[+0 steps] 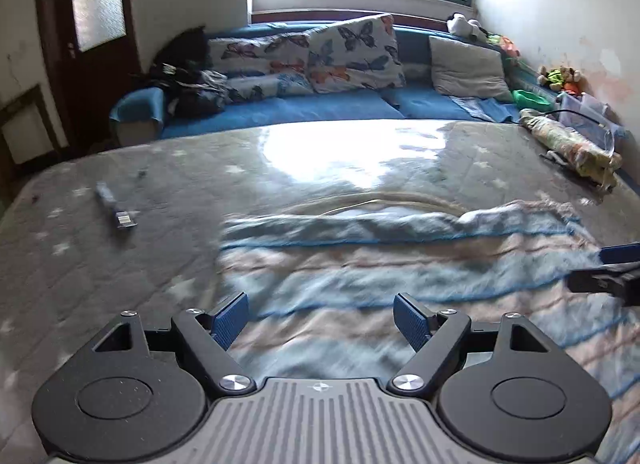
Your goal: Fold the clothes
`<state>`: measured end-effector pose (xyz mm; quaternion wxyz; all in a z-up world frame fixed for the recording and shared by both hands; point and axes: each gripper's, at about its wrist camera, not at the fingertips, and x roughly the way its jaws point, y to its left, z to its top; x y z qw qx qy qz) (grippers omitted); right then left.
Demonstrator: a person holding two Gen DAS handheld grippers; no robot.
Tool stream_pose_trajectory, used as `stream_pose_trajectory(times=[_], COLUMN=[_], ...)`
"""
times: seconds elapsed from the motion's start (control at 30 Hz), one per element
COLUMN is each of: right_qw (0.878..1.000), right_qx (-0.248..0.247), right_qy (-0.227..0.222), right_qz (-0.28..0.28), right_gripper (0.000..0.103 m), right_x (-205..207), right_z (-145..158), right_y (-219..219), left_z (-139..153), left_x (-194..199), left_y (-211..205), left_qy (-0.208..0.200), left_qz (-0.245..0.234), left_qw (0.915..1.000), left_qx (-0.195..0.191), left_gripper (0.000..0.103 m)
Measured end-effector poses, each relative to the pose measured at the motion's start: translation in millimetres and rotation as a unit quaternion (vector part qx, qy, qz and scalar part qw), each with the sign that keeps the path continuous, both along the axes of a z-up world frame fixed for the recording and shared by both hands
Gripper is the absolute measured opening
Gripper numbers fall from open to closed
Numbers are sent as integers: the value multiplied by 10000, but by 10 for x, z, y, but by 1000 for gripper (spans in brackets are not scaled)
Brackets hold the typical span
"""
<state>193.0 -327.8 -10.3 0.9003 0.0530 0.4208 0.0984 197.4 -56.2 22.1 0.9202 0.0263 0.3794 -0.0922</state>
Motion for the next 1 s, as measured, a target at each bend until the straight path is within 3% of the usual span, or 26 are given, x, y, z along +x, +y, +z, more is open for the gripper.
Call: stream_pose_trajectory(times=[0.17,0.33,0.53,0.73,1.0], right_qw=[9992,9986,9969,9941,9964], right_qx=[-239,-445,-774,-1082,-826], right_qy=[16,68,-39,-99,-111], right_qz=[-308,-281,-90,-78,-128], right_gripper=[103,102,103,103,103], right_x=[357,539,629,729,624], right_z=[-93,-200,-255,-290,-212], right_y=[27,81,201,256,176], left_z=[-128,-267,-446,-457,-347], left_x=[382,619,819,922,664], left_y=[-308,-565,-718,-464,-25], left_qy=[147,145,-24,-161,-226], left_qz=[-137,-381,-417,30,162], left_qw=[9996,9989,9989,9994,9992], left_qx=[-187,-223,217,307,288], left_gripper=[81,81,84,87,86])
